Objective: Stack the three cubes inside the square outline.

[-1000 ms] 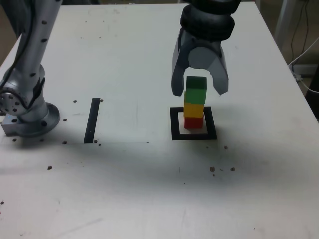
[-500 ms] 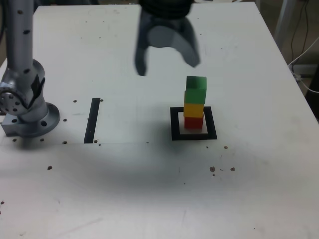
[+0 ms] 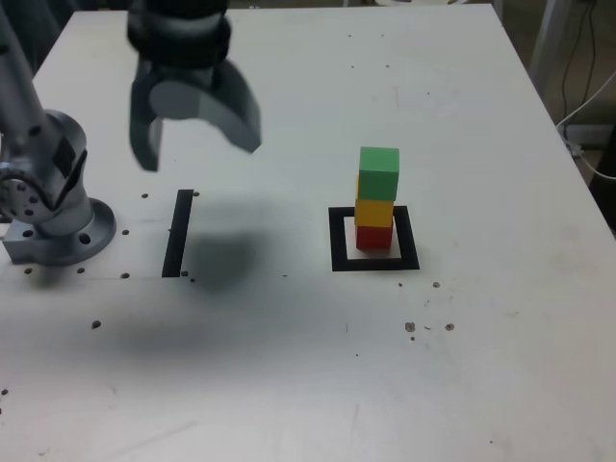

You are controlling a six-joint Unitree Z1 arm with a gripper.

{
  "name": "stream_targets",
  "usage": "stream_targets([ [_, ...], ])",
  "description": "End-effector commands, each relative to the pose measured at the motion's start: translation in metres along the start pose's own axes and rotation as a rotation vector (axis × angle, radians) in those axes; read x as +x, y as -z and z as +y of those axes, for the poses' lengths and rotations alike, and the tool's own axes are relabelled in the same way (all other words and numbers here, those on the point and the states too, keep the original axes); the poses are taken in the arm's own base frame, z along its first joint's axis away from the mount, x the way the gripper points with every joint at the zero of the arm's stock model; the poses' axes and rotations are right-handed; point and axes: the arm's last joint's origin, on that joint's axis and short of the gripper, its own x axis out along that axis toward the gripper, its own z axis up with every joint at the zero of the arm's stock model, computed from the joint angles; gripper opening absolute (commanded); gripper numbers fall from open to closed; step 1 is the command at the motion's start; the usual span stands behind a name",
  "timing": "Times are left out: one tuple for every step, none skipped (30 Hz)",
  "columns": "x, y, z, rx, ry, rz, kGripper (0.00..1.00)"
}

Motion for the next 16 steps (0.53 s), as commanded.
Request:
stream_targets([
  [0.014,0.007,0.0,-0.003,0.004,0.019,1.0],
  [0.019,0.009,0.0,-0.005,0.007,0.021,1.0],
  [0.023,0.01,0.0,-0.006,0.01,0.023,1.0],
  [0.027,0.012,0.0,-0.008,0.011,0.026,1.0],
  [0.031,0.013,0.0,-0.009,0.013,0.03,1.0],
  [0.035,0.014,0.0,-0.01,0.016,0.034,1.0],
  [0.039,0.014,0.0,-0.011,0.019,0.037,1.0],
  [0.042,0.015,-0.001,-0.012,0.023,0.04,1.0],
  [0.047,0.015,-0.001,-0.012,0.029,0.043,1.0],
  [0.05,0.015,-0.002,-0.012,0.035,0.044,1.0],
  [0.053,0.014,-0.002,-0.012,0.04,0.045,1.0],
  [0.055,0.013,-0.003,-0.012,0.044,0.045,1.0],
  [0.058,0.012,-0.003,-0.013,0.048,0.045,1.0],
  [0.06,0.011,-0.003,-0.013,0.052,0.044,1.0],
  [0.061,0.01,-0.004,-0.013,0.054,0.044,1.0],
  [0.063,0.009,-0.004,-0.013,0.057,0.043,1.0],
])
